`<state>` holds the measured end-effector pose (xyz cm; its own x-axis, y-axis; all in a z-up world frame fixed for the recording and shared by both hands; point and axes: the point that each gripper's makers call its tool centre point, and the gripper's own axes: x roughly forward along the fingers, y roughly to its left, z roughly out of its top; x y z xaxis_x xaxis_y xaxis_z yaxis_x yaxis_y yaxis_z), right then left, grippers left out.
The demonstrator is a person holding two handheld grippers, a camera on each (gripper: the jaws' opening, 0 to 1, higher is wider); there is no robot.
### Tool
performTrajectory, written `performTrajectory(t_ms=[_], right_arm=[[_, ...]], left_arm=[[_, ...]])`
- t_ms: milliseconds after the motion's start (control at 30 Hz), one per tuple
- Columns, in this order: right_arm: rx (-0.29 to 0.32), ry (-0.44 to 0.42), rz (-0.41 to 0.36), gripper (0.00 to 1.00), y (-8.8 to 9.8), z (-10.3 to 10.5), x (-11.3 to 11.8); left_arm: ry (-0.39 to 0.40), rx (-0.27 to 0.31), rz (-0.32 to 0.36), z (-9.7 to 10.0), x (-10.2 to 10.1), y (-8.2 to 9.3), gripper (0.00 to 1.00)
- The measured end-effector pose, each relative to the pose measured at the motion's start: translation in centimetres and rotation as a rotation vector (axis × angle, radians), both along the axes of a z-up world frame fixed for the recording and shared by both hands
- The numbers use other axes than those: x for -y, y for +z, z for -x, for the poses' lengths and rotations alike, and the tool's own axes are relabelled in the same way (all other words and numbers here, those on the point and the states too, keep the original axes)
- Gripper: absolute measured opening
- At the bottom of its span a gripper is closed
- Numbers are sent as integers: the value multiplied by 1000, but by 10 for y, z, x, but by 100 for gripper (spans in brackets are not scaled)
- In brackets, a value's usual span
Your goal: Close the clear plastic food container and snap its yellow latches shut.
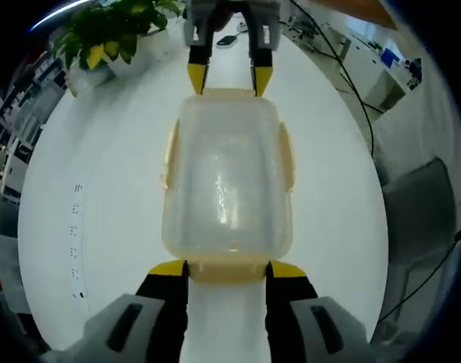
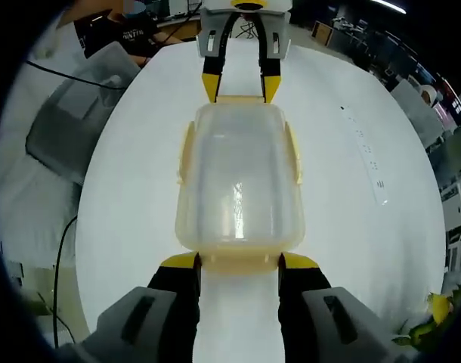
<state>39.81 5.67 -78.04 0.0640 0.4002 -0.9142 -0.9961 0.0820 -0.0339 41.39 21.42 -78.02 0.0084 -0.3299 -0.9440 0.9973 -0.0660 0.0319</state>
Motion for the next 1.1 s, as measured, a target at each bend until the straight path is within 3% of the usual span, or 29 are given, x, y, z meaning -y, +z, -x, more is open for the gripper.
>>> performTrajectory(t_ms=[233, 733, 767, 867, 967, 1000, 1100], right_arm=[[-14, 11, 20, 38, -9, 5, -1], [-50, -27, -12, 38, -8, 8, 4], [-51, -34, -7, 38, -11, 5, 6], [-93, -57, 137, 28, -40, 16, 33], [-145, -114, 111, 32, -54, 29, 38], [-161, -150, 94, 33, -54, 30, 39], [-158, -214, 55, 30, -48, 25, 44]], left_arm=[[4, -21, -12, 4, -1, -5, 34], [41, -38, -31, 1, -2, -11, 35], [65, -53, -43, 2, -5, -14, 33], [152, -47, -120, -1, -24, -28, 25], [281, -110, -87, 4, -29, -35, 27], [354, -155, -64, 7, -31, -36, 27], [491, -198, -21, 4, -41, -34, 32]])
